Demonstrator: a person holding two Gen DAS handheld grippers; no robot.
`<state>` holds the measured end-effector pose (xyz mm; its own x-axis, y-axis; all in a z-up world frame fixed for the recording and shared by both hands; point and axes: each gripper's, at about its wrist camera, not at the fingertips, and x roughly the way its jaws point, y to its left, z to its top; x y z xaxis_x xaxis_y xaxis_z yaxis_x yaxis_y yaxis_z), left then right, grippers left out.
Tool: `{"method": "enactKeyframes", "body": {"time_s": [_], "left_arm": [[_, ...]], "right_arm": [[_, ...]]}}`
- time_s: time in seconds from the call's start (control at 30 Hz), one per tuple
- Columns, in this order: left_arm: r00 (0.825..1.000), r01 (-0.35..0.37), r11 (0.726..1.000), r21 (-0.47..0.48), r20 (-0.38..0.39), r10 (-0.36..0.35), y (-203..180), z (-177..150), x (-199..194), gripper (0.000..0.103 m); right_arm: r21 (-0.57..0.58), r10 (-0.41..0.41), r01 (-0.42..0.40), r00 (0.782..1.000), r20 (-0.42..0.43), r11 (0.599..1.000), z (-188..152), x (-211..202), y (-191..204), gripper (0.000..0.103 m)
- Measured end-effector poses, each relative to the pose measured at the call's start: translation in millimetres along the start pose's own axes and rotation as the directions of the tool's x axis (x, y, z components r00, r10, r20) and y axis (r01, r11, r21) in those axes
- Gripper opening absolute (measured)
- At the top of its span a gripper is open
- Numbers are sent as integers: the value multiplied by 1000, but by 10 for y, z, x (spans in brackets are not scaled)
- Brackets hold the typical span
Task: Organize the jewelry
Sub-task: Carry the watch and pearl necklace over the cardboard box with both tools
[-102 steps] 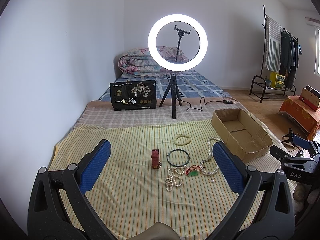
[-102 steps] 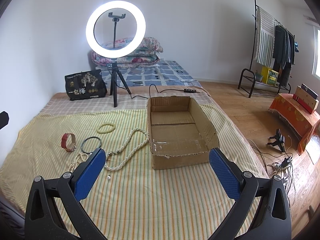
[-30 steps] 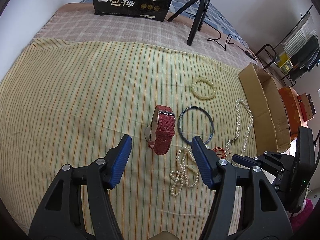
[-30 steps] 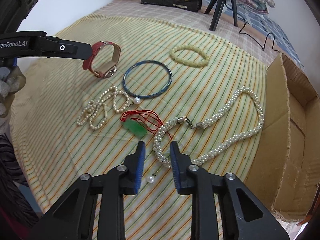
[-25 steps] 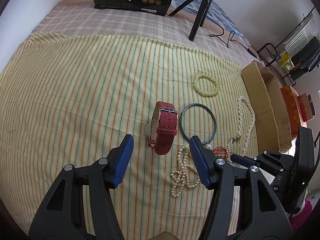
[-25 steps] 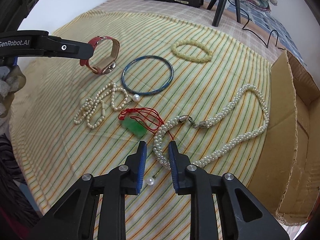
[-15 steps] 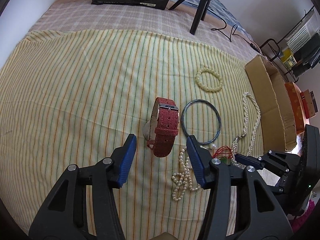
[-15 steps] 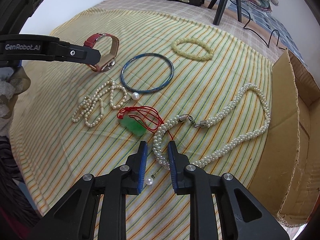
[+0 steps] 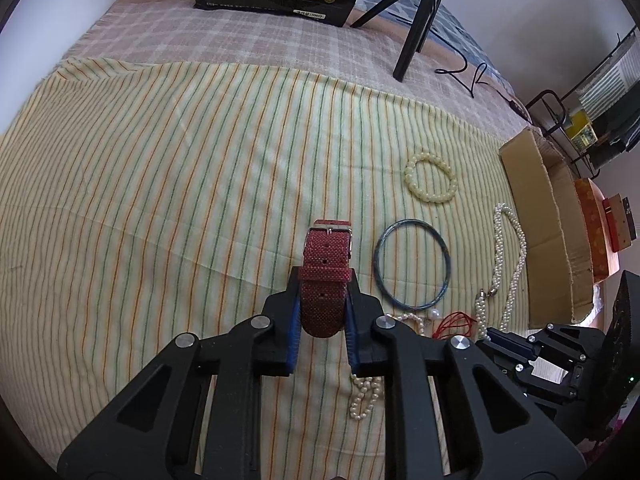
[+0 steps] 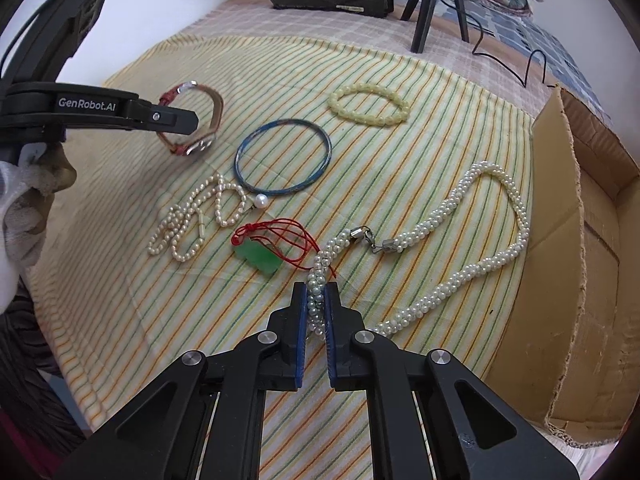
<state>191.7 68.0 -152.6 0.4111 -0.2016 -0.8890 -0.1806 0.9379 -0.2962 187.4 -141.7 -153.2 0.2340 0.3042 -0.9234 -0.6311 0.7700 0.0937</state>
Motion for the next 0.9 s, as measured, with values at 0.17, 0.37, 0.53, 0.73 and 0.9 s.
{"method": "enactKeyframes", "body": {"time_s": [0.17, 0.37, 0.53, 0.73, 0.9], "left_arm": [[999, 18, 1000, 19, 42, -18, -98, 8, -153, 16], [997, 36, 999, 31, 73, -38, -195, 35, -265, 16], [994, 37, 998, 49, 97, -42, -284, 32, -335, 16], [991, 43, 996, 74, 124, -52, -394, 18, -434, 16], [987, 48, 994, 95, 150, -62, -485, -13, -541, 16]], "right_arm": [[43, 13, -15, 999, 46, 999, 19, -156, -76, 7], [68, -3, -5, 992, 126, 998, 87, -422, -113, 7], [82, -34, 19, 982, 188, 996, 136, -660, -187, 6], [113, -55, 26, 964, 259, 993, 201, -937, -271, 6], [136, -75, 34, 948, 309, 990, 277, -1099, -297, 6]]}}
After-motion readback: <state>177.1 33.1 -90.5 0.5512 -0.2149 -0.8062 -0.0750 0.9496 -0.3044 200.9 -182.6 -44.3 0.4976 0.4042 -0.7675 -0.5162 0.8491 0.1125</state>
